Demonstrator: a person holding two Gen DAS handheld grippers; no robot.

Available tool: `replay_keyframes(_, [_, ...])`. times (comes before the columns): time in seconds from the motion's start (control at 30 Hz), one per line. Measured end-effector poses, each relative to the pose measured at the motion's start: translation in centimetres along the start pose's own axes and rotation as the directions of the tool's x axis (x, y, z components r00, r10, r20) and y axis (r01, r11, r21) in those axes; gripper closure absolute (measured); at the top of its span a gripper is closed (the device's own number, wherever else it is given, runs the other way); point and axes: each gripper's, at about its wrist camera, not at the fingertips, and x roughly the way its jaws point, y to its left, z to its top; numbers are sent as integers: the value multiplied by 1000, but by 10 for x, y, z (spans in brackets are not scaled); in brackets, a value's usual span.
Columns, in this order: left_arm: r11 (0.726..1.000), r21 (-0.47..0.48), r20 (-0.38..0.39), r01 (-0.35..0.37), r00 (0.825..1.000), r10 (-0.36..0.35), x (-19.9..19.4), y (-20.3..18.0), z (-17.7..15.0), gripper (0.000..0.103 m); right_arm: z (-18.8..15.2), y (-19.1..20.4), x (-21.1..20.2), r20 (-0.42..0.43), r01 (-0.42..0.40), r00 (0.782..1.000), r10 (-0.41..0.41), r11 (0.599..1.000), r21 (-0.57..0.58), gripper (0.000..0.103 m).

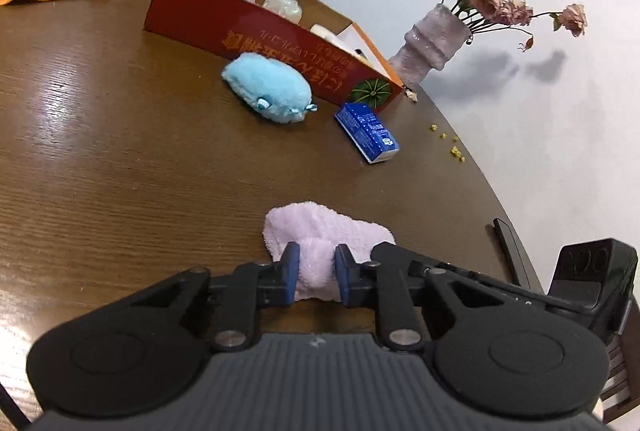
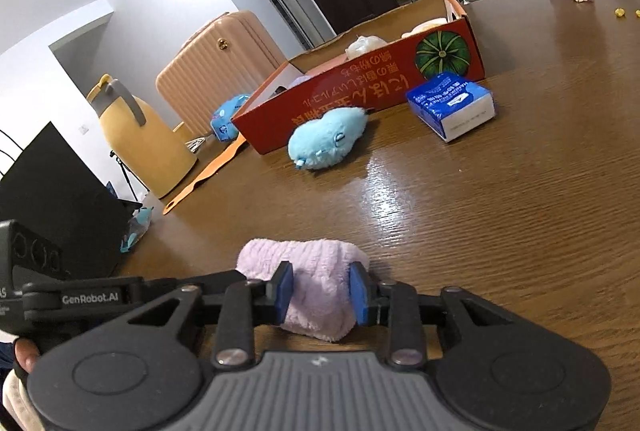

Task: Organize soft objects
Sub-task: 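Carry the pink towel roll into the box and open both grippers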

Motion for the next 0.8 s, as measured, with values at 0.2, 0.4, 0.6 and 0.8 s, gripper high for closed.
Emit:
replay_keyframes(0.2, [988, 151, 34, -21, 999, 16, -4, -21, 44, 89, 27, 1, 1, 31, -53, 998, 54, 998, -24, 83])
replay_keyframes(0.4, [968, 251, 109, -1, 994, -27, 4, -50, 149, 90, 125, 21, -2, 133, -63, 987, 90, 979, -195, 83])
replay_keyframes(0.6, [970, 211, -29, -124, 991, 133, 111, -27, 261, 90, 248, -7, 96, -17, 16, 1000, -20, 977, -211, 83])
replay_keyframes(0.8, [949, 184, -177, -256, 941, 288, 213, 7, 303, 90, 294, -41, 200, -174, 160, 968, -183, 977, -139, 82])
